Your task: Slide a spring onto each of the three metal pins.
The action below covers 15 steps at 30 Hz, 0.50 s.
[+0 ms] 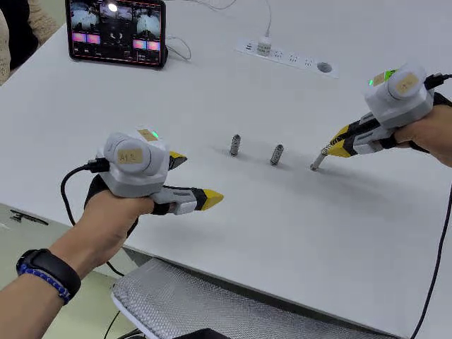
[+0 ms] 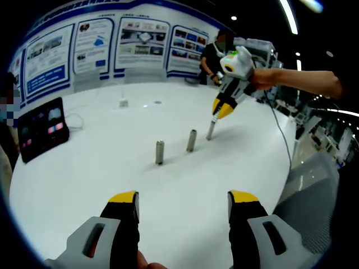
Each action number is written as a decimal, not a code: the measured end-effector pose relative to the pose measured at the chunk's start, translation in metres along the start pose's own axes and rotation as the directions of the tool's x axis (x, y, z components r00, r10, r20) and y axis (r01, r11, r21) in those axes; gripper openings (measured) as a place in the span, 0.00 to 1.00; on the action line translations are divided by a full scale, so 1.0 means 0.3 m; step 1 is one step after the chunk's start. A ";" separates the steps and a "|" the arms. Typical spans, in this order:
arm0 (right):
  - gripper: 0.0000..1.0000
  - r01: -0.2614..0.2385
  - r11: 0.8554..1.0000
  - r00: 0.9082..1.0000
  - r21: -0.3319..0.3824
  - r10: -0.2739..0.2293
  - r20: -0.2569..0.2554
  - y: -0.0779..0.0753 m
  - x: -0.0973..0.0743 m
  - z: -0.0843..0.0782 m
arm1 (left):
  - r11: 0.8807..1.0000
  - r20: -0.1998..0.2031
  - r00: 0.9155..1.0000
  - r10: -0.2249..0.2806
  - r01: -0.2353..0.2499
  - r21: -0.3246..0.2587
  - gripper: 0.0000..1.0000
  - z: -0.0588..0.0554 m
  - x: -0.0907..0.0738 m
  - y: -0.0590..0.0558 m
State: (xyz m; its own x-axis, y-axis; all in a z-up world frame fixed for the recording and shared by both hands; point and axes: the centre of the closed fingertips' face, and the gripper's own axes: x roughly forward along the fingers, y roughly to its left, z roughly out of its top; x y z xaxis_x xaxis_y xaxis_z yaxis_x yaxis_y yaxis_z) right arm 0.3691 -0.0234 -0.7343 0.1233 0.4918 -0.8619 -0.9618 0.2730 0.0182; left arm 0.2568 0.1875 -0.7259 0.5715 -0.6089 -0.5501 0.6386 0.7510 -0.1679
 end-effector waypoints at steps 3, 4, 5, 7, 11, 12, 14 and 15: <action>0.13 -0.009 1.000 1.000 -0.003 0.009 -0.011 0.004 0.011 -0.005 | 1.000 0.000 1.000 0.000 0.000 -0.001 0.65 -0.001 0.000 0.003; 0.13 -0.012 1.000 1.000 -0.004 0.012 -0.014 0.007 0.016 -0.006 | 1.000 -0.001 1.000 0.000 0.000 -0.002 0.65 0.000 0.001 0.005; 0.13 -0.013 1.000 1.000 -0.004 0.013 -0.017 0.007 0.020 -0.007 | 1.000 0.000 1.000 0.001 -0.001 -0.003 0.65 0.001 0.001 0.008; 0.13 -0.017 1.000 1.000 -0.007 0.016 -0.022 0.007 0.029 -0.013 | 1.000 0.002 1.000 0.001 -0.001 -0.005 0.65 0.003 0.003 0.011; 0.13 -0.025 1.000 1.000 -0.001 0.025 -0.013 0.005 0.035 -0.005 | 1.000 0.002 1.000 -0.001 0.001 -0.004 0.65 0.004 0.007 0.011; 0.13 -0.025 1.000 1.000 0.000 0.025 -0.013 0.002 0.036 -0.004 | 1.000 0.001 1.000 -0.002 0.002 -0.004 0.65 0.004 0.008 0.011; 0.13 -0.027 1.000 0.999 -0.009 0.026 -0.029 0.006 0.042 -0.009 | 1.000 -0.001 1.000 -0.003 0.003 -0.002 0.65 0.002 0.010 0.008; 0.13 -0.028 1.000 0.999 -0.011 0.027 -0.032 0.008 0.045 -0.011 | 1.000 -0.001 1.000 -0.003 0.003 -0.001 0.64 0.002 0.011 0.009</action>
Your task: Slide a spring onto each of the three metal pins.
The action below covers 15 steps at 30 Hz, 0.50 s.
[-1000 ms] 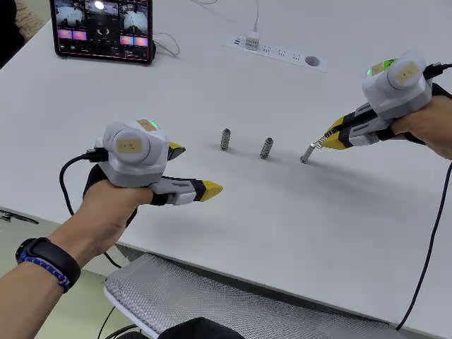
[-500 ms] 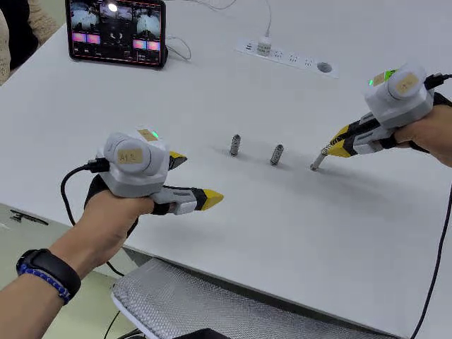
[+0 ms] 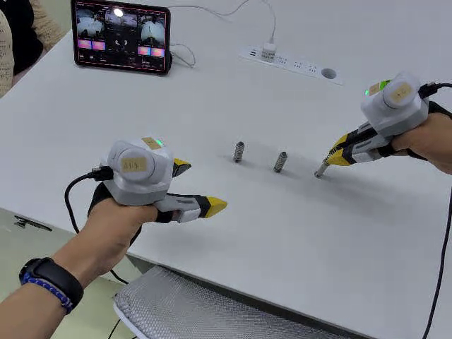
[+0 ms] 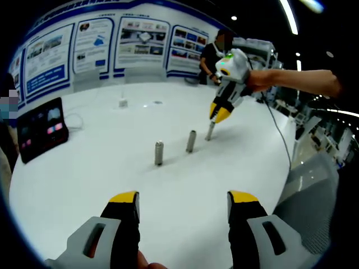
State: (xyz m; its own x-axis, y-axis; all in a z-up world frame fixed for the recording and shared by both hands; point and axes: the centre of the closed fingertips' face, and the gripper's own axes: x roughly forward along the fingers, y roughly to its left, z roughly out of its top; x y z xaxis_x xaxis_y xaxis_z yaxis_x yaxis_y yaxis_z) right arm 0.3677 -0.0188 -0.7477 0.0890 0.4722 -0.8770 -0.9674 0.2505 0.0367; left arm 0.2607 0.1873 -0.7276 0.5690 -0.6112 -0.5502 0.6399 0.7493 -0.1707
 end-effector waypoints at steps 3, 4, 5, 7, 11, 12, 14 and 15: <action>0.13 -0.003 1.000 1.000 -0.009 0.003 -0.004 0.013 0.007 0.000 | 1.000 0.001 1.000 -0.001 0.001 0.001 0.64 0.000 0.002 0.001; 0.13 -0.006 1.000 1.000 0.003 0.006 0.006 0.015 0.007 0.006 | 1.000 0.000 1.000 -0.001 0.001 0.002 0.64 -0.002 0.003 0.002; 0.13 -0.007 1.000 1.000 0.003 0.007 0.003 0.014 0.010 0.004 | 1.000 0.000 1.000 -0.001 0.001 0.003 0.64 -0.002 0.003 0.002; 0.13 -0.004 1.000 1.000 -0.013 0.004 -0.017 0.015 0.024 -0.010 | 1.000 0.001 1.000 0.000 0.000 0.004 0.64 -0.002 0.002 0.003; 0.13 -0.004 1.000 1.000 -0.014 0.004 -0.017 0.012 0.036 -0.013 | 1.000 0.003 1.000 0.004 -0.004 0.004 0.65 0.001 -0.002 0.005; 0.13 -0.003 1.000 1.000 -0.020 0.002 -0.023 0.012 0.041 -0.017 | 1.000 0.002 1.000 0.005 -0.005 0.004 0.65 0.000 -0.003 0.008; 0.13 -0.005 1.000 0.999 -0.030 0.004 -0.032 0.016 0.051 -0.023 | 1.000 0.004 1.000 0.010 -0.010 0.003 0.65 0.003 -0.005 0.012; 0.13 -0.006 0.999 1.000 -0.032 0.005 -0.031 0.016 0.054 -0.022 | 1.000 0.005 1.000 0.014 -0.014 0.002 0.65 0.005 -0.006 0.015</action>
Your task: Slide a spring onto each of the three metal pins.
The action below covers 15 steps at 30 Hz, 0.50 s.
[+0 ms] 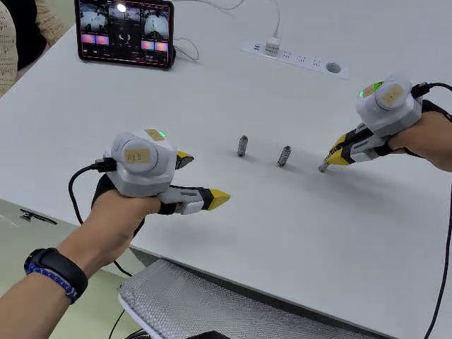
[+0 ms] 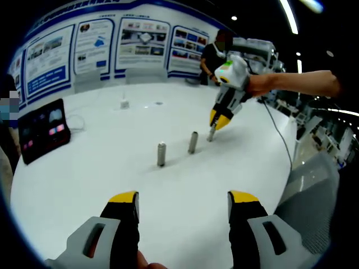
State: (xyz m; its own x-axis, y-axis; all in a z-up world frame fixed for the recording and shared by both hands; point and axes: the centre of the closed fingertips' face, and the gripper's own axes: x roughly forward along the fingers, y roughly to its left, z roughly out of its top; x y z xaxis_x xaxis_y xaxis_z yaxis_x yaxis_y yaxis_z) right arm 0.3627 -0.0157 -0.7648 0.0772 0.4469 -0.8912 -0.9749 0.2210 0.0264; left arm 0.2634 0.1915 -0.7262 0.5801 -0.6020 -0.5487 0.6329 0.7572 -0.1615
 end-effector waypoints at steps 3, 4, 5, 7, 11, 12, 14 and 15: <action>0.13 0.001 1.000 1.000 -0.004 -0.002 -0.008 -0.002 0.016 -0.008 | 1.000 0.006 1.000 0.007 -0.007 -0.002 0.65 0.005 -0.004 0.013; 0.13 0.001 1.000 1.000 -0.007 -0.001 -0.010 -0.001 0.021 -0.009 | 1.000 0.007 1.000 0.009 -0.009 0.000 0.65 0.009 -0.006 0.015; 0.13 0.001 1.000 1.000 -0.009 -0.001 -0.013 -0.001 0.024 -0.011 | 1.000 0.009 1.000 0.010 -0.010 0.000 0.66 0.012 -0.007 0.016; 0.13 0.000 1.000 1.000 -0.009 0.000 -0.018 -0.003 0.036 -0.018 | 1.000 0.013 1.000 0.013 -0.013 0.000 0.66 0.020 -0.010 0.018; 0.13 -0.003 1.000 1.000 -0.003 0.003 -0.018 -0.001 0.054 -0.025 | 1.000 0.015 1.000 0.018 -0.019 0.004 0.66 0.031 -0.013 0.022; 0.13 -0.003 1.000 1.000 -0.003 0.003 -0.019 0.001 0.057 -0.027 | 1.000 0.016 1.000 0.019 -0.019 0.004 0.66 0.033 -0.014 0.022; 0.13 -0.003 1.000 1.000 -0.004 0.003 -0.025 0.002 0.066 -0.034 | 1.000 0.018 1.000 0.021 -0.021 0.004 0.66 0.036 -0.016 0.026; 0.13 -0.003 1.000 1.000 -0.003 0.003 -0.027 0.002 0.068 -0.037 | 1.000 0.020 1.000 0.021 -0.021 0.004 0.66 0.038 -0.016 0.027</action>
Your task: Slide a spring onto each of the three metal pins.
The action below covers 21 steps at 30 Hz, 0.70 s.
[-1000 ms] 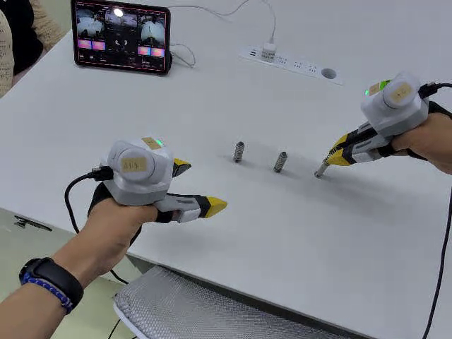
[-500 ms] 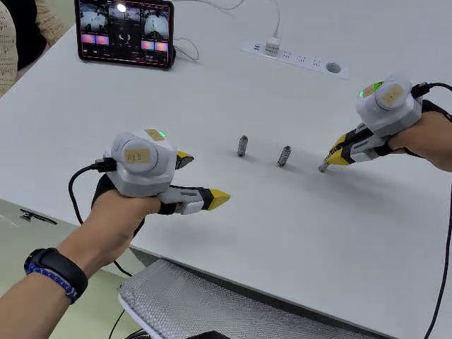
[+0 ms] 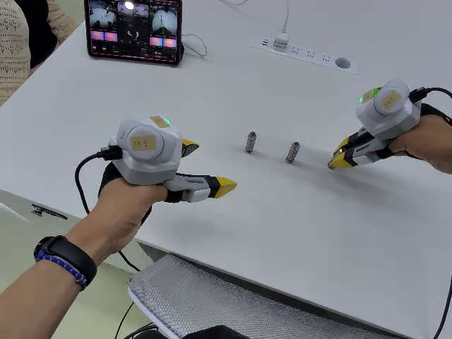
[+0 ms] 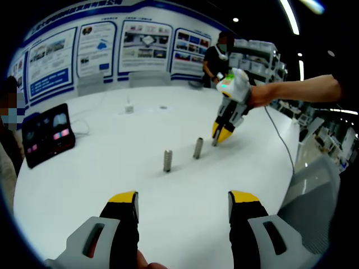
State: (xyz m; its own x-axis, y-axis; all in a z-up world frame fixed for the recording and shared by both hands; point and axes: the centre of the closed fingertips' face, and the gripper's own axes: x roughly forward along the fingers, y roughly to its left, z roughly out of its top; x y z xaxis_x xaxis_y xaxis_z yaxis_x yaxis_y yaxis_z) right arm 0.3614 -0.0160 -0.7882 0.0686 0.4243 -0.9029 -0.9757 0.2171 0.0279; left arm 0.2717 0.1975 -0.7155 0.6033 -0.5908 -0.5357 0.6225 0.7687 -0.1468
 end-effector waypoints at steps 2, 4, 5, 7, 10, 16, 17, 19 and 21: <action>0.13 0.000 1.000 1.000 0.004 0.000 0.002 0.001 0.003 -0.001 | 1.000 0.001 1.000 0.000 0.000 -0.001 0.66 0.003 -0.001 0.001; 0.14 -0.002 1.000 1.000 0.012 0.001 0.006 0.005 0.004 0.001 | 1.000 0.001 1.000 0.001 -0.001 -0.002 0.66 0.005 -0.001 0.003; 0.15 -0.003 1.000 1.000 0.013 0.003 0.005 0.006 0.005 -0.001 | 1.000 0.001 1.000 0.001 -0.001 -0.003 0.66 0.006 0.000 0.003; 0.18 -0.003 1.000 1.000 0.018 0.003 -0.007 0.004 0.013 -0.011 | 1.000 0.005 1.000 0.002 -0.002 -0.004 0.67 0.012 0.000 0.001; 0.22 0.006 1.000 1.000 0.017 -0.006 -0.010 0.005 0.011 -0.018 | 1.000 0.010 1.000 -0.004 0.004 -0.004 0.66 0.020 0.001 -0.008; 0.30 0.032 0.996 0.999 0.086 -0.034 0.022 0.003 -0.013 -0.039 | 1.000 0.017 1.000 -0.010 0.010 -0.005 0.66 0.033 0.008 -0.018; 0.31 0.034 0.995 0.999 0.093 -0.037 0.028 0.001 -0.017 -0.045 | 1.000 0.017 1.000 -0.011 0.011 -0.005 0.66 0.035 0.009 -0.019; 0.31 0.040 0.992 0.998 0.117 -0.046 0.044 0.000 -0.023 -0.051 | 1.000 0.018 1.000 -0.012 0.012 -0.005 0.66 0.039 0.010 -0.019; 0.33 0.039 0.986 0.996 0.162 -0.051 0.070 0.002 -0.029 -0.051 | 1.000 0.020 1.000 -0.014 0.014 -0.008 0.67 0.042 0.012 -0.021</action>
State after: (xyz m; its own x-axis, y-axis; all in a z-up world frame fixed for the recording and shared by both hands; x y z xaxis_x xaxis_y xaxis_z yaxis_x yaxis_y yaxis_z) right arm 0.3569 -0.0330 -0.7869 0.1323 0.4730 -0.8710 -0.9258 0.3730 0.0619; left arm 0.2763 0.1876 -0.7061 0.6046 -0.6061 -0.5169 0.6270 0.7623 -0.1605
